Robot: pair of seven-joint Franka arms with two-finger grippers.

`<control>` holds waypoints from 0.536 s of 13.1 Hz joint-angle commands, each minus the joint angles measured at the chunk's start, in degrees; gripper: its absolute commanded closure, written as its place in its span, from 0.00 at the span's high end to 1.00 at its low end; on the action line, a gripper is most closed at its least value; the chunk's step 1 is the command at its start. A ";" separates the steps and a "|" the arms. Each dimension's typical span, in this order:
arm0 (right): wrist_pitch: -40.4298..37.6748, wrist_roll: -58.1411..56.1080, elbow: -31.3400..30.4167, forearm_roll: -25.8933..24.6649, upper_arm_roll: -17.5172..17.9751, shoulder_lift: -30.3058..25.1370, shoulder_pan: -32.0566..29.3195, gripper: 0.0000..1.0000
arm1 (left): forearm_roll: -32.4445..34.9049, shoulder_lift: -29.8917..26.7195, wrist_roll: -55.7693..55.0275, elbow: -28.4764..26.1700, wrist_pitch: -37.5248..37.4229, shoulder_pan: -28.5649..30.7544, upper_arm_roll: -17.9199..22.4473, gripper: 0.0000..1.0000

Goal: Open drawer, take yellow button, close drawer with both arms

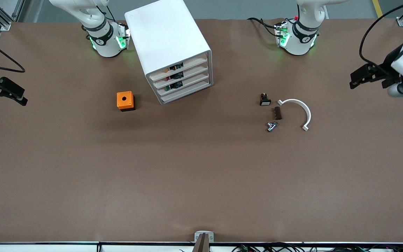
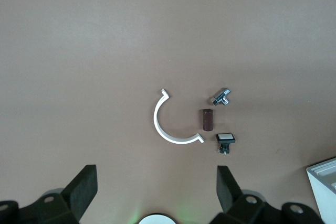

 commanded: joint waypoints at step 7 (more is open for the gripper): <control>0.57 -0.15 -1.30 0.24 0.12 -1.06 -0.09 1.00 | -5.12 18.02 -10.18 3.60 -1.21 -7.83 -0.32 1.00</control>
